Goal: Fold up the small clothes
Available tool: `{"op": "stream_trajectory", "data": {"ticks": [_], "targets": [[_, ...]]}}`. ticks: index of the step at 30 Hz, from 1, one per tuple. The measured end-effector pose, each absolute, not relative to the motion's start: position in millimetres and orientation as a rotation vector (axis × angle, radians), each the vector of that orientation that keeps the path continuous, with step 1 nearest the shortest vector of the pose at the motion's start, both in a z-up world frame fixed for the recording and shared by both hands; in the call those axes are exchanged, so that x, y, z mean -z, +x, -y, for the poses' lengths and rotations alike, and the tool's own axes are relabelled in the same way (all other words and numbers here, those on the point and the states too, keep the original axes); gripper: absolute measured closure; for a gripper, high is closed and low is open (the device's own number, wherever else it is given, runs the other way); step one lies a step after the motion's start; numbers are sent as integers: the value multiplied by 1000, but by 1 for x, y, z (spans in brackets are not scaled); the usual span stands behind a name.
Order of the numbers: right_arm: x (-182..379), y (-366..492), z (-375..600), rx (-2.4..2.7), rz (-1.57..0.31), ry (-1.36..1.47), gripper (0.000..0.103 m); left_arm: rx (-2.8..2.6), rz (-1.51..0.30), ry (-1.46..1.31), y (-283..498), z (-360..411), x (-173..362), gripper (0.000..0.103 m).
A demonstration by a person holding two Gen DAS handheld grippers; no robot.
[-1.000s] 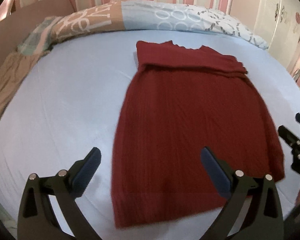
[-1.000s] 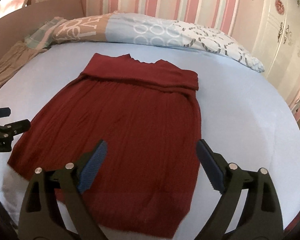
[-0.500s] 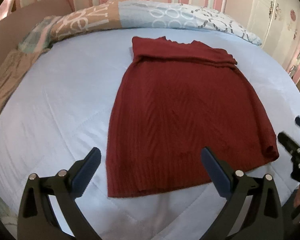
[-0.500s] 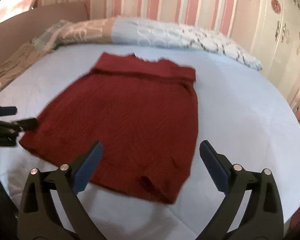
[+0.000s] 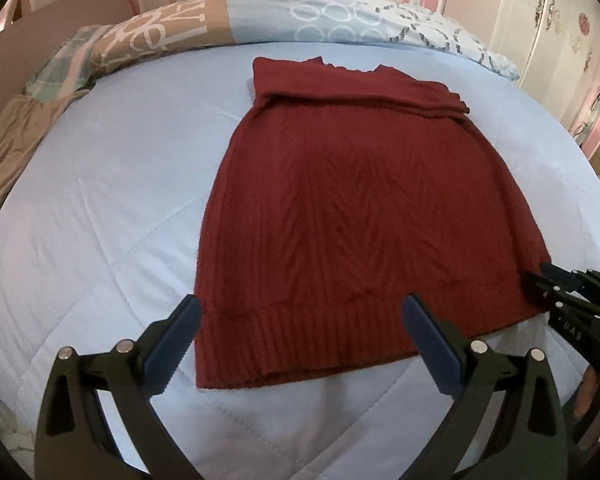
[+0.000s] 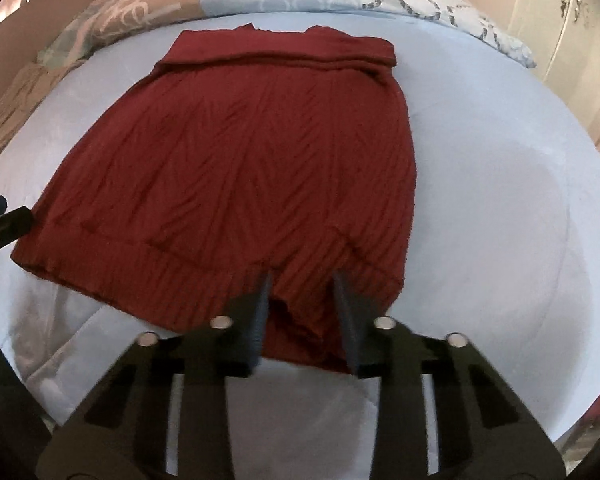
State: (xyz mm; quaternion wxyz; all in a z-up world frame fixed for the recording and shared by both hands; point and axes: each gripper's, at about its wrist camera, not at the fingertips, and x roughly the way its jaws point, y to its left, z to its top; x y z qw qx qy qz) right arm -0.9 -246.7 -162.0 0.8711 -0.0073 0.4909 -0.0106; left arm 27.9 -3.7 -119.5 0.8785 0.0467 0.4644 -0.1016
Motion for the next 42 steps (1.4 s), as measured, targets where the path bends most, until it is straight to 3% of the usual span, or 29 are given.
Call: {"op": "stream_trajectory", "data": {"ticks": [2,12,16,18,20,22,25,28,36,42], "targets": [[161,-2,247,22,-1025,-25,95,208,-965,100,27,3,119,3],[138,-31,289,296,-895,-8,96,195,-962,110,26,4,118,3],[164,-32,321,368,-1030,60,95,195,-968,108,25,4,121,3],[172,-35,325,367,-1052,67,88,195,-977,111,25,4,124,3],[167,-41,327,372,-1024,87,55,192,-978,112,25,2,124,3],[155,-47,326,360,-968,105,45,190,-971,115,24,1,122,3],[138,-51,309,338,-895,23,42,185,-966,116,22,-3,121,3],[135,-47,285,281,-857,-86,32,178,-964,112,22,-5,121,3],[180,-35,263,172,-1083,-117,32,184,-980,108,20,-11,123,3],[163,-42,270,157,-1012,-64,32,191,-1006,90,20,-18,131,3]]}}
